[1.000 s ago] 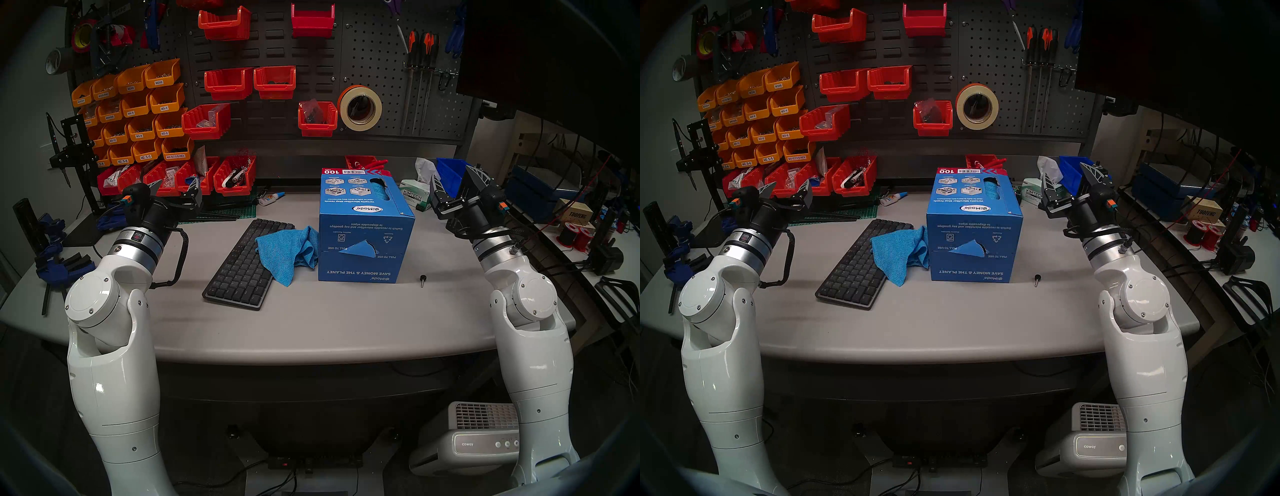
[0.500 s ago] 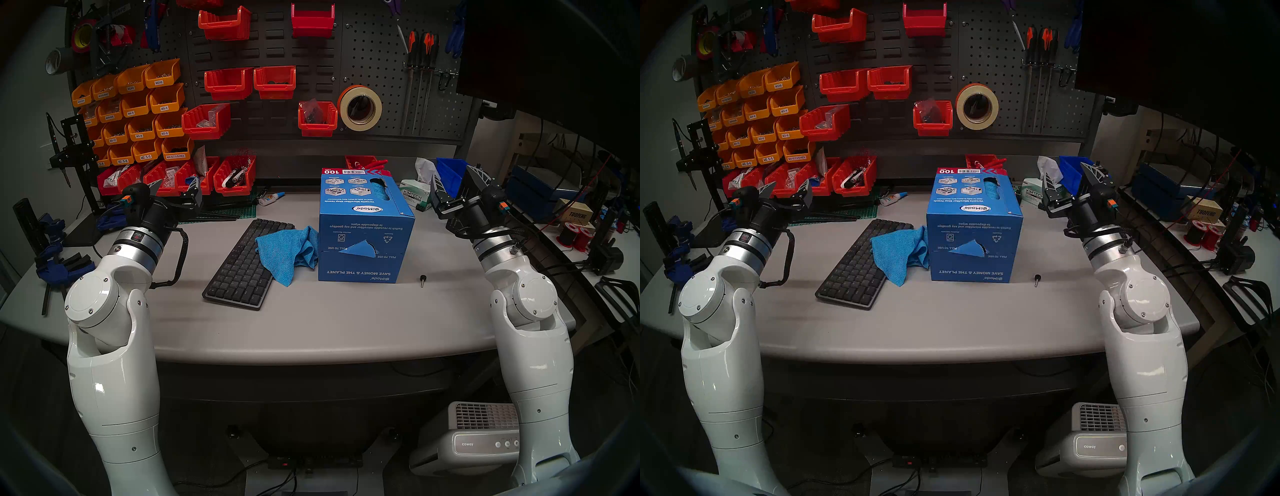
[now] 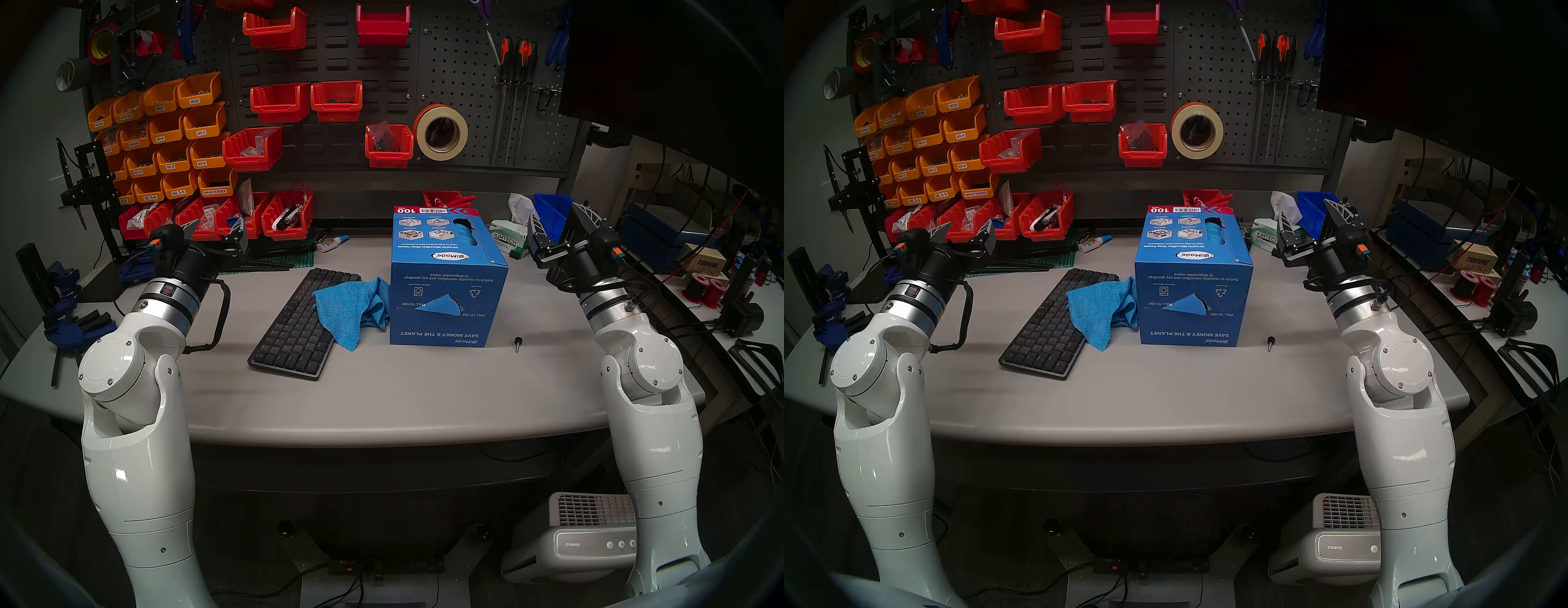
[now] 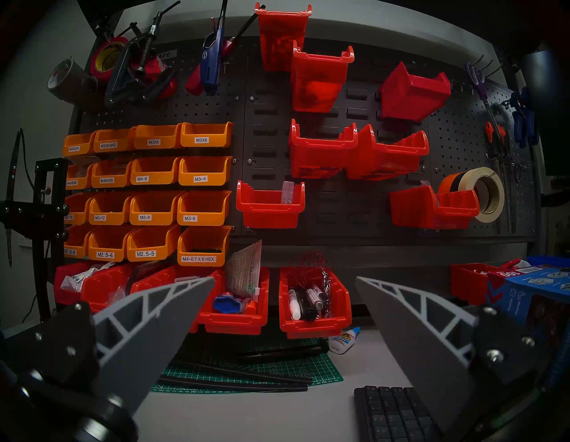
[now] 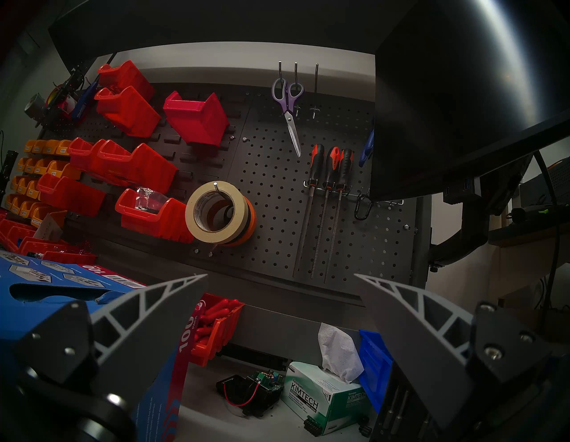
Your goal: Take out a shop towel
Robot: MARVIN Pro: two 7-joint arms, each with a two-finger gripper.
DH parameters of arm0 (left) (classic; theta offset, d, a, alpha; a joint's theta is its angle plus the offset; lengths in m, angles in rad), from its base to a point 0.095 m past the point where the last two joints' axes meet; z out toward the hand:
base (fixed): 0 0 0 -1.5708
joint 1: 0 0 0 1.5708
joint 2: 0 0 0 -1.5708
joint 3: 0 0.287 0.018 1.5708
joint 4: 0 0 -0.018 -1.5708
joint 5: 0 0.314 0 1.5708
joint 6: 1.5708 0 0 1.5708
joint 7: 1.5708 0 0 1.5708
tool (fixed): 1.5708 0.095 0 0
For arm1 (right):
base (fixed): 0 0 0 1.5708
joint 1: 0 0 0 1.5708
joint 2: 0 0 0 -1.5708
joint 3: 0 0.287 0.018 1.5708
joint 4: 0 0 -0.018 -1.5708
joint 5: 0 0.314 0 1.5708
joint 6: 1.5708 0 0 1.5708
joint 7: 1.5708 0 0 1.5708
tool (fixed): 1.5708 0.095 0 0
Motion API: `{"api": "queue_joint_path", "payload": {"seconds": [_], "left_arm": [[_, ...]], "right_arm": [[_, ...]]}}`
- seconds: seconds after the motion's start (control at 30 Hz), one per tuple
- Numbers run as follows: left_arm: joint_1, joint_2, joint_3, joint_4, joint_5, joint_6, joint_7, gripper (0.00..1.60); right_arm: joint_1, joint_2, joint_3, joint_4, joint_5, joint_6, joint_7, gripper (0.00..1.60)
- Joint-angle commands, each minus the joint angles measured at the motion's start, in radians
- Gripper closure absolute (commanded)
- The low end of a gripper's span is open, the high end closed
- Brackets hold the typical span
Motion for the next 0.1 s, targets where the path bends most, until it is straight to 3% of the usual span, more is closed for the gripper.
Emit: {"api": "queue_joint_path", "payload": {"seconds": [0.0,0.07], "left_arm": [[-0.018,0.001,-0.002,-0.029,-0.002,-0.017,0.003,0.00],[-0.018,0.001,-0.002,-0.029,-0.002,-0.017,0.003,0.00]], "right_arm": [[0.026,0.006,0.006,-0.031,-0.001,-0.011,-0.001,0.00],[0.026,0.006,0.006,-0.031,-0.001,-0.011,-0.001,0.00]]}}
